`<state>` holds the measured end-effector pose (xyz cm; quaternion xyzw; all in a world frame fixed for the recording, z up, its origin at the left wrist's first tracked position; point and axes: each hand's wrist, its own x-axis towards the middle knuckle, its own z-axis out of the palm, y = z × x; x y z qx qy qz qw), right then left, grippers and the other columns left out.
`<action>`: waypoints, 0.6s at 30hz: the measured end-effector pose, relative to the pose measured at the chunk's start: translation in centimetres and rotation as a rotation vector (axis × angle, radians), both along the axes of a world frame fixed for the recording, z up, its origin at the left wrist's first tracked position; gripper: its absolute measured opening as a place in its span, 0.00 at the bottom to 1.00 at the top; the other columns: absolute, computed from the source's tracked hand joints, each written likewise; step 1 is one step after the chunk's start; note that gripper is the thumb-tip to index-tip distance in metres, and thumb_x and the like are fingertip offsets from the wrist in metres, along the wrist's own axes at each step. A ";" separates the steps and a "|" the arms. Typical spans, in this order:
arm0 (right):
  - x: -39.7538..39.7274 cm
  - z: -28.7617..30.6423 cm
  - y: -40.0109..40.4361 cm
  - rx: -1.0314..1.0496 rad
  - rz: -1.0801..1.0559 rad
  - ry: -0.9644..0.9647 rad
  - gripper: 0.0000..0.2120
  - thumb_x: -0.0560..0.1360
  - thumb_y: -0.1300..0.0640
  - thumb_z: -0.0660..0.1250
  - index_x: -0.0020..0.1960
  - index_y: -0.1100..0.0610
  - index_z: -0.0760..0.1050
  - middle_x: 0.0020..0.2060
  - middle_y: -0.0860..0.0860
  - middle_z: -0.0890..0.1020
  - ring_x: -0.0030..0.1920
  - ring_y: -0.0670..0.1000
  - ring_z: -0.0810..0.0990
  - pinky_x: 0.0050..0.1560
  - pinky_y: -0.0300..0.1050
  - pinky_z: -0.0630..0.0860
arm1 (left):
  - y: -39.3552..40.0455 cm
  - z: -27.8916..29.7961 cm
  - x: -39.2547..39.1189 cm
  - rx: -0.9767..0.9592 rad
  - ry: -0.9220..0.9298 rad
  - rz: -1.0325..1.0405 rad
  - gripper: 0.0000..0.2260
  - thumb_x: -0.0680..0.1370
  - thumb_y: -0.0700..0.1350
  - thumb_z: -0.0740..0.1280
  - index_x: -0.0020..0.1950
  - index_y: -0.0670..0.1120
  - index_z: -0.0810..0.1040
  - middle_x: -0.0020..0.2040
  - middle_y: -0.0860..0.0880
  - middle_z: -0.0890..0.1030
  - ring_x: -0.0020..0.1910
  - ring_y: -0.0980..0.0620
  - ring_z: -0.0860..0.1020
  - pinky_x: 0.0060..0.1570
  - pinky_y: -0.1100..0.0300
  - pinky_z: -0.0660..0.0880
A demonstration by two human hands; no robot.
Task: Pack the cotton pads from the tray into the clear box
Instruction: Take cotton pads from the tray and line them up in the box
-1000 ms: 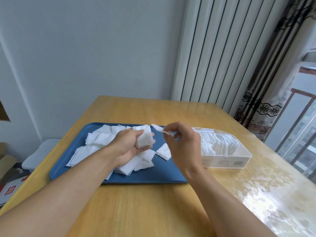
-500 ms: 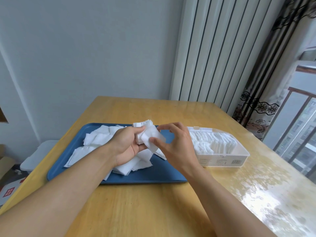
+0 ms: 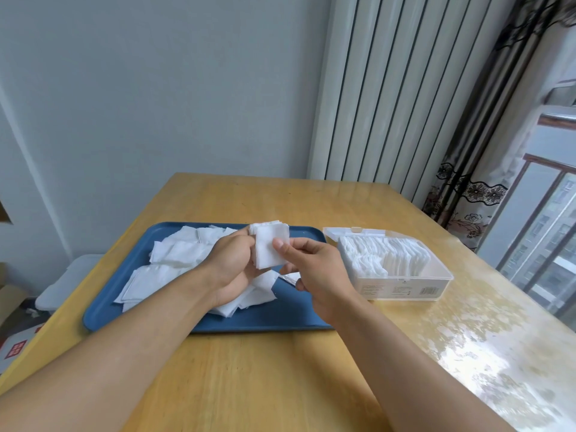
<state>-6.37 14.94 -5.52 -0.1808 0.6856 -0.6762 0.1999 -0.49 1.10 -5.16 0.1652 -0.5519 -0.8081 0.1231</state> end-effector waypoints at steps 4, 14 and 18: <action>0.2 -0.1 -0.2 -0.037 -0.080 -0.030 0.14 0.74 0.51 0.76 0.51 0.61 0.82 0.35 0.52 0.82 0.30 0.45 0.78 0.25 0.33 0.65 | 1.0 0.3 0.1 0.078 0.070 -0.080 0.16 0.86 0.39 0.54 0.67 0.33 0.75 0.62 0.37 0.83 0.60 0.40 0.82 0.59 0.46 0.79; 0.0 -0.3 -0.2 -0.008 -0.134 0.024 0.09 0.76 0.53 0.74 0.51 0.57 0.80 0.37 0.48 0.84 0.29 0.42 0.78 0.25 0.31 0.69 | 1.1 -0.7 -0.3 -0.077 0.060 -0.067 0.12 0.85 0.41 0.61 0.63 0.35 0.77 0.60 0.41 0.85 0.62 0.43 0.82 0.63 0.49 0.78; -1.4 -1.1 0.3 0.279 -0.165 0.390 0.09 0.83 0.58 0.61 0.59 0.52 0.78 0.51 0.48 0.83 0.49 0.47 0.80 0.42 0.37 0.73 | 0.0 -0.7 -0.5 -0.036 0.005 0.120 0.08 0.85 0.41 0.62 0.61 0.40 0.78 0.58 0.42 0.85 0.62 0.41 0.82 0.63 0.48 0.78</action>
